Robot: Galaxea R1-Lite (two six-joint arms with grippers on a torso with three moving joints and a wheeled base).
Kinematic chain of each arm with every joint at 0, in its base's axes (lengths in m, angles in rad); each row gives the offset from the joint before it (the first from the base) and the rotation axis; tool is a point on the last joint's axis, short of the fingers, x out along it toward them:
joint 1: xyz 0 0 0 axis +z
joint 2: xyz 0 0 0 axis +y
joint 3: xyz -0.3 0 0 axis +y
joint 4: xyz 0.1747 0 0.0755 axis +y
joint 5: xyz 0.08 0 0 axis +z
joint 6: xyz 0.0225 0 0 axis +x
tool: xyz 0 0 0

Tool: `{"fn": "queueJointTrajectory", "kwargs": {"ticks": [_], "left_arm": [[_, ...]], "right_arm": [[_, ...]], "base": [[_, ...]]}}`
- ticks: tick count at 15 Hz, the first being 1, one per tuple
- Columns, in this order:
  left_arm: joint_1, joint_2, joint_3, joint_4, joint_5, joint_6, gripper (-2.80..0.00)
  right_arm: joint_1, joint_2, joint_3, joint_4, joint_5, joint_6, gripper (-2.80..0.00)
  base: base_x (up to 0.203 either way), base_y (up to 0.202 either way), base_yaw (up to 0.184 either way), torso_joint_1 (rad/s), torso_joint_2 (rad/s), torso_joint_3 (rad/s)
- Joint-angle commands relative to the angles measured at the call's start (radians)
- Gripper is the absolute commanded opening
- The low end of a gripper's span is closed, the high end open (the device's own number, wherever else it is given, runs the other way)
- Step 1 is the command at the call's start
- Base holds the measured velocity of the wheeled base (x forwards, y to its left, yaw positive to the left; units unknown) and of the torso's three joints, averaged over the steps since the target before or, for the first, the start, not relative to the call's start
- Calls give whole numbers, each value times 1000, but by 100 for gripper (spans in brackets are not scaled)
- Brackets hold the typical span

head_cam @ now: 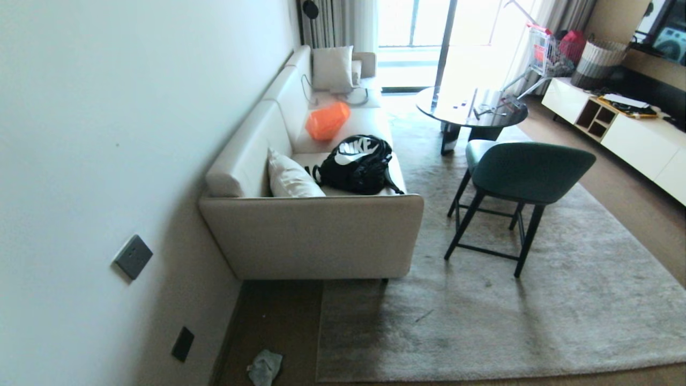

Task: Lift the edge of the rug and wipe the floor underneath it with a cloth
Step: Pick up the rag

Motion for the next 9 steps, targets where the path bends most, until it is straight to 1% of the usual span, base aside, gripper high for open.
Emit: {"fn": "queueJointTrajectory", "kwargs": {"ticks": [1,9], "left_arm": [[0,0,0,0,0,0,-280],[0,0,0,0,0,0,-280]], "right_arm": [[0,1,0,0,-1,0,-280],[0,1,0,1,-1,0,-280]], "base": [[0,0,0,0,0,0],[0,0,0,0,0,0]]}}
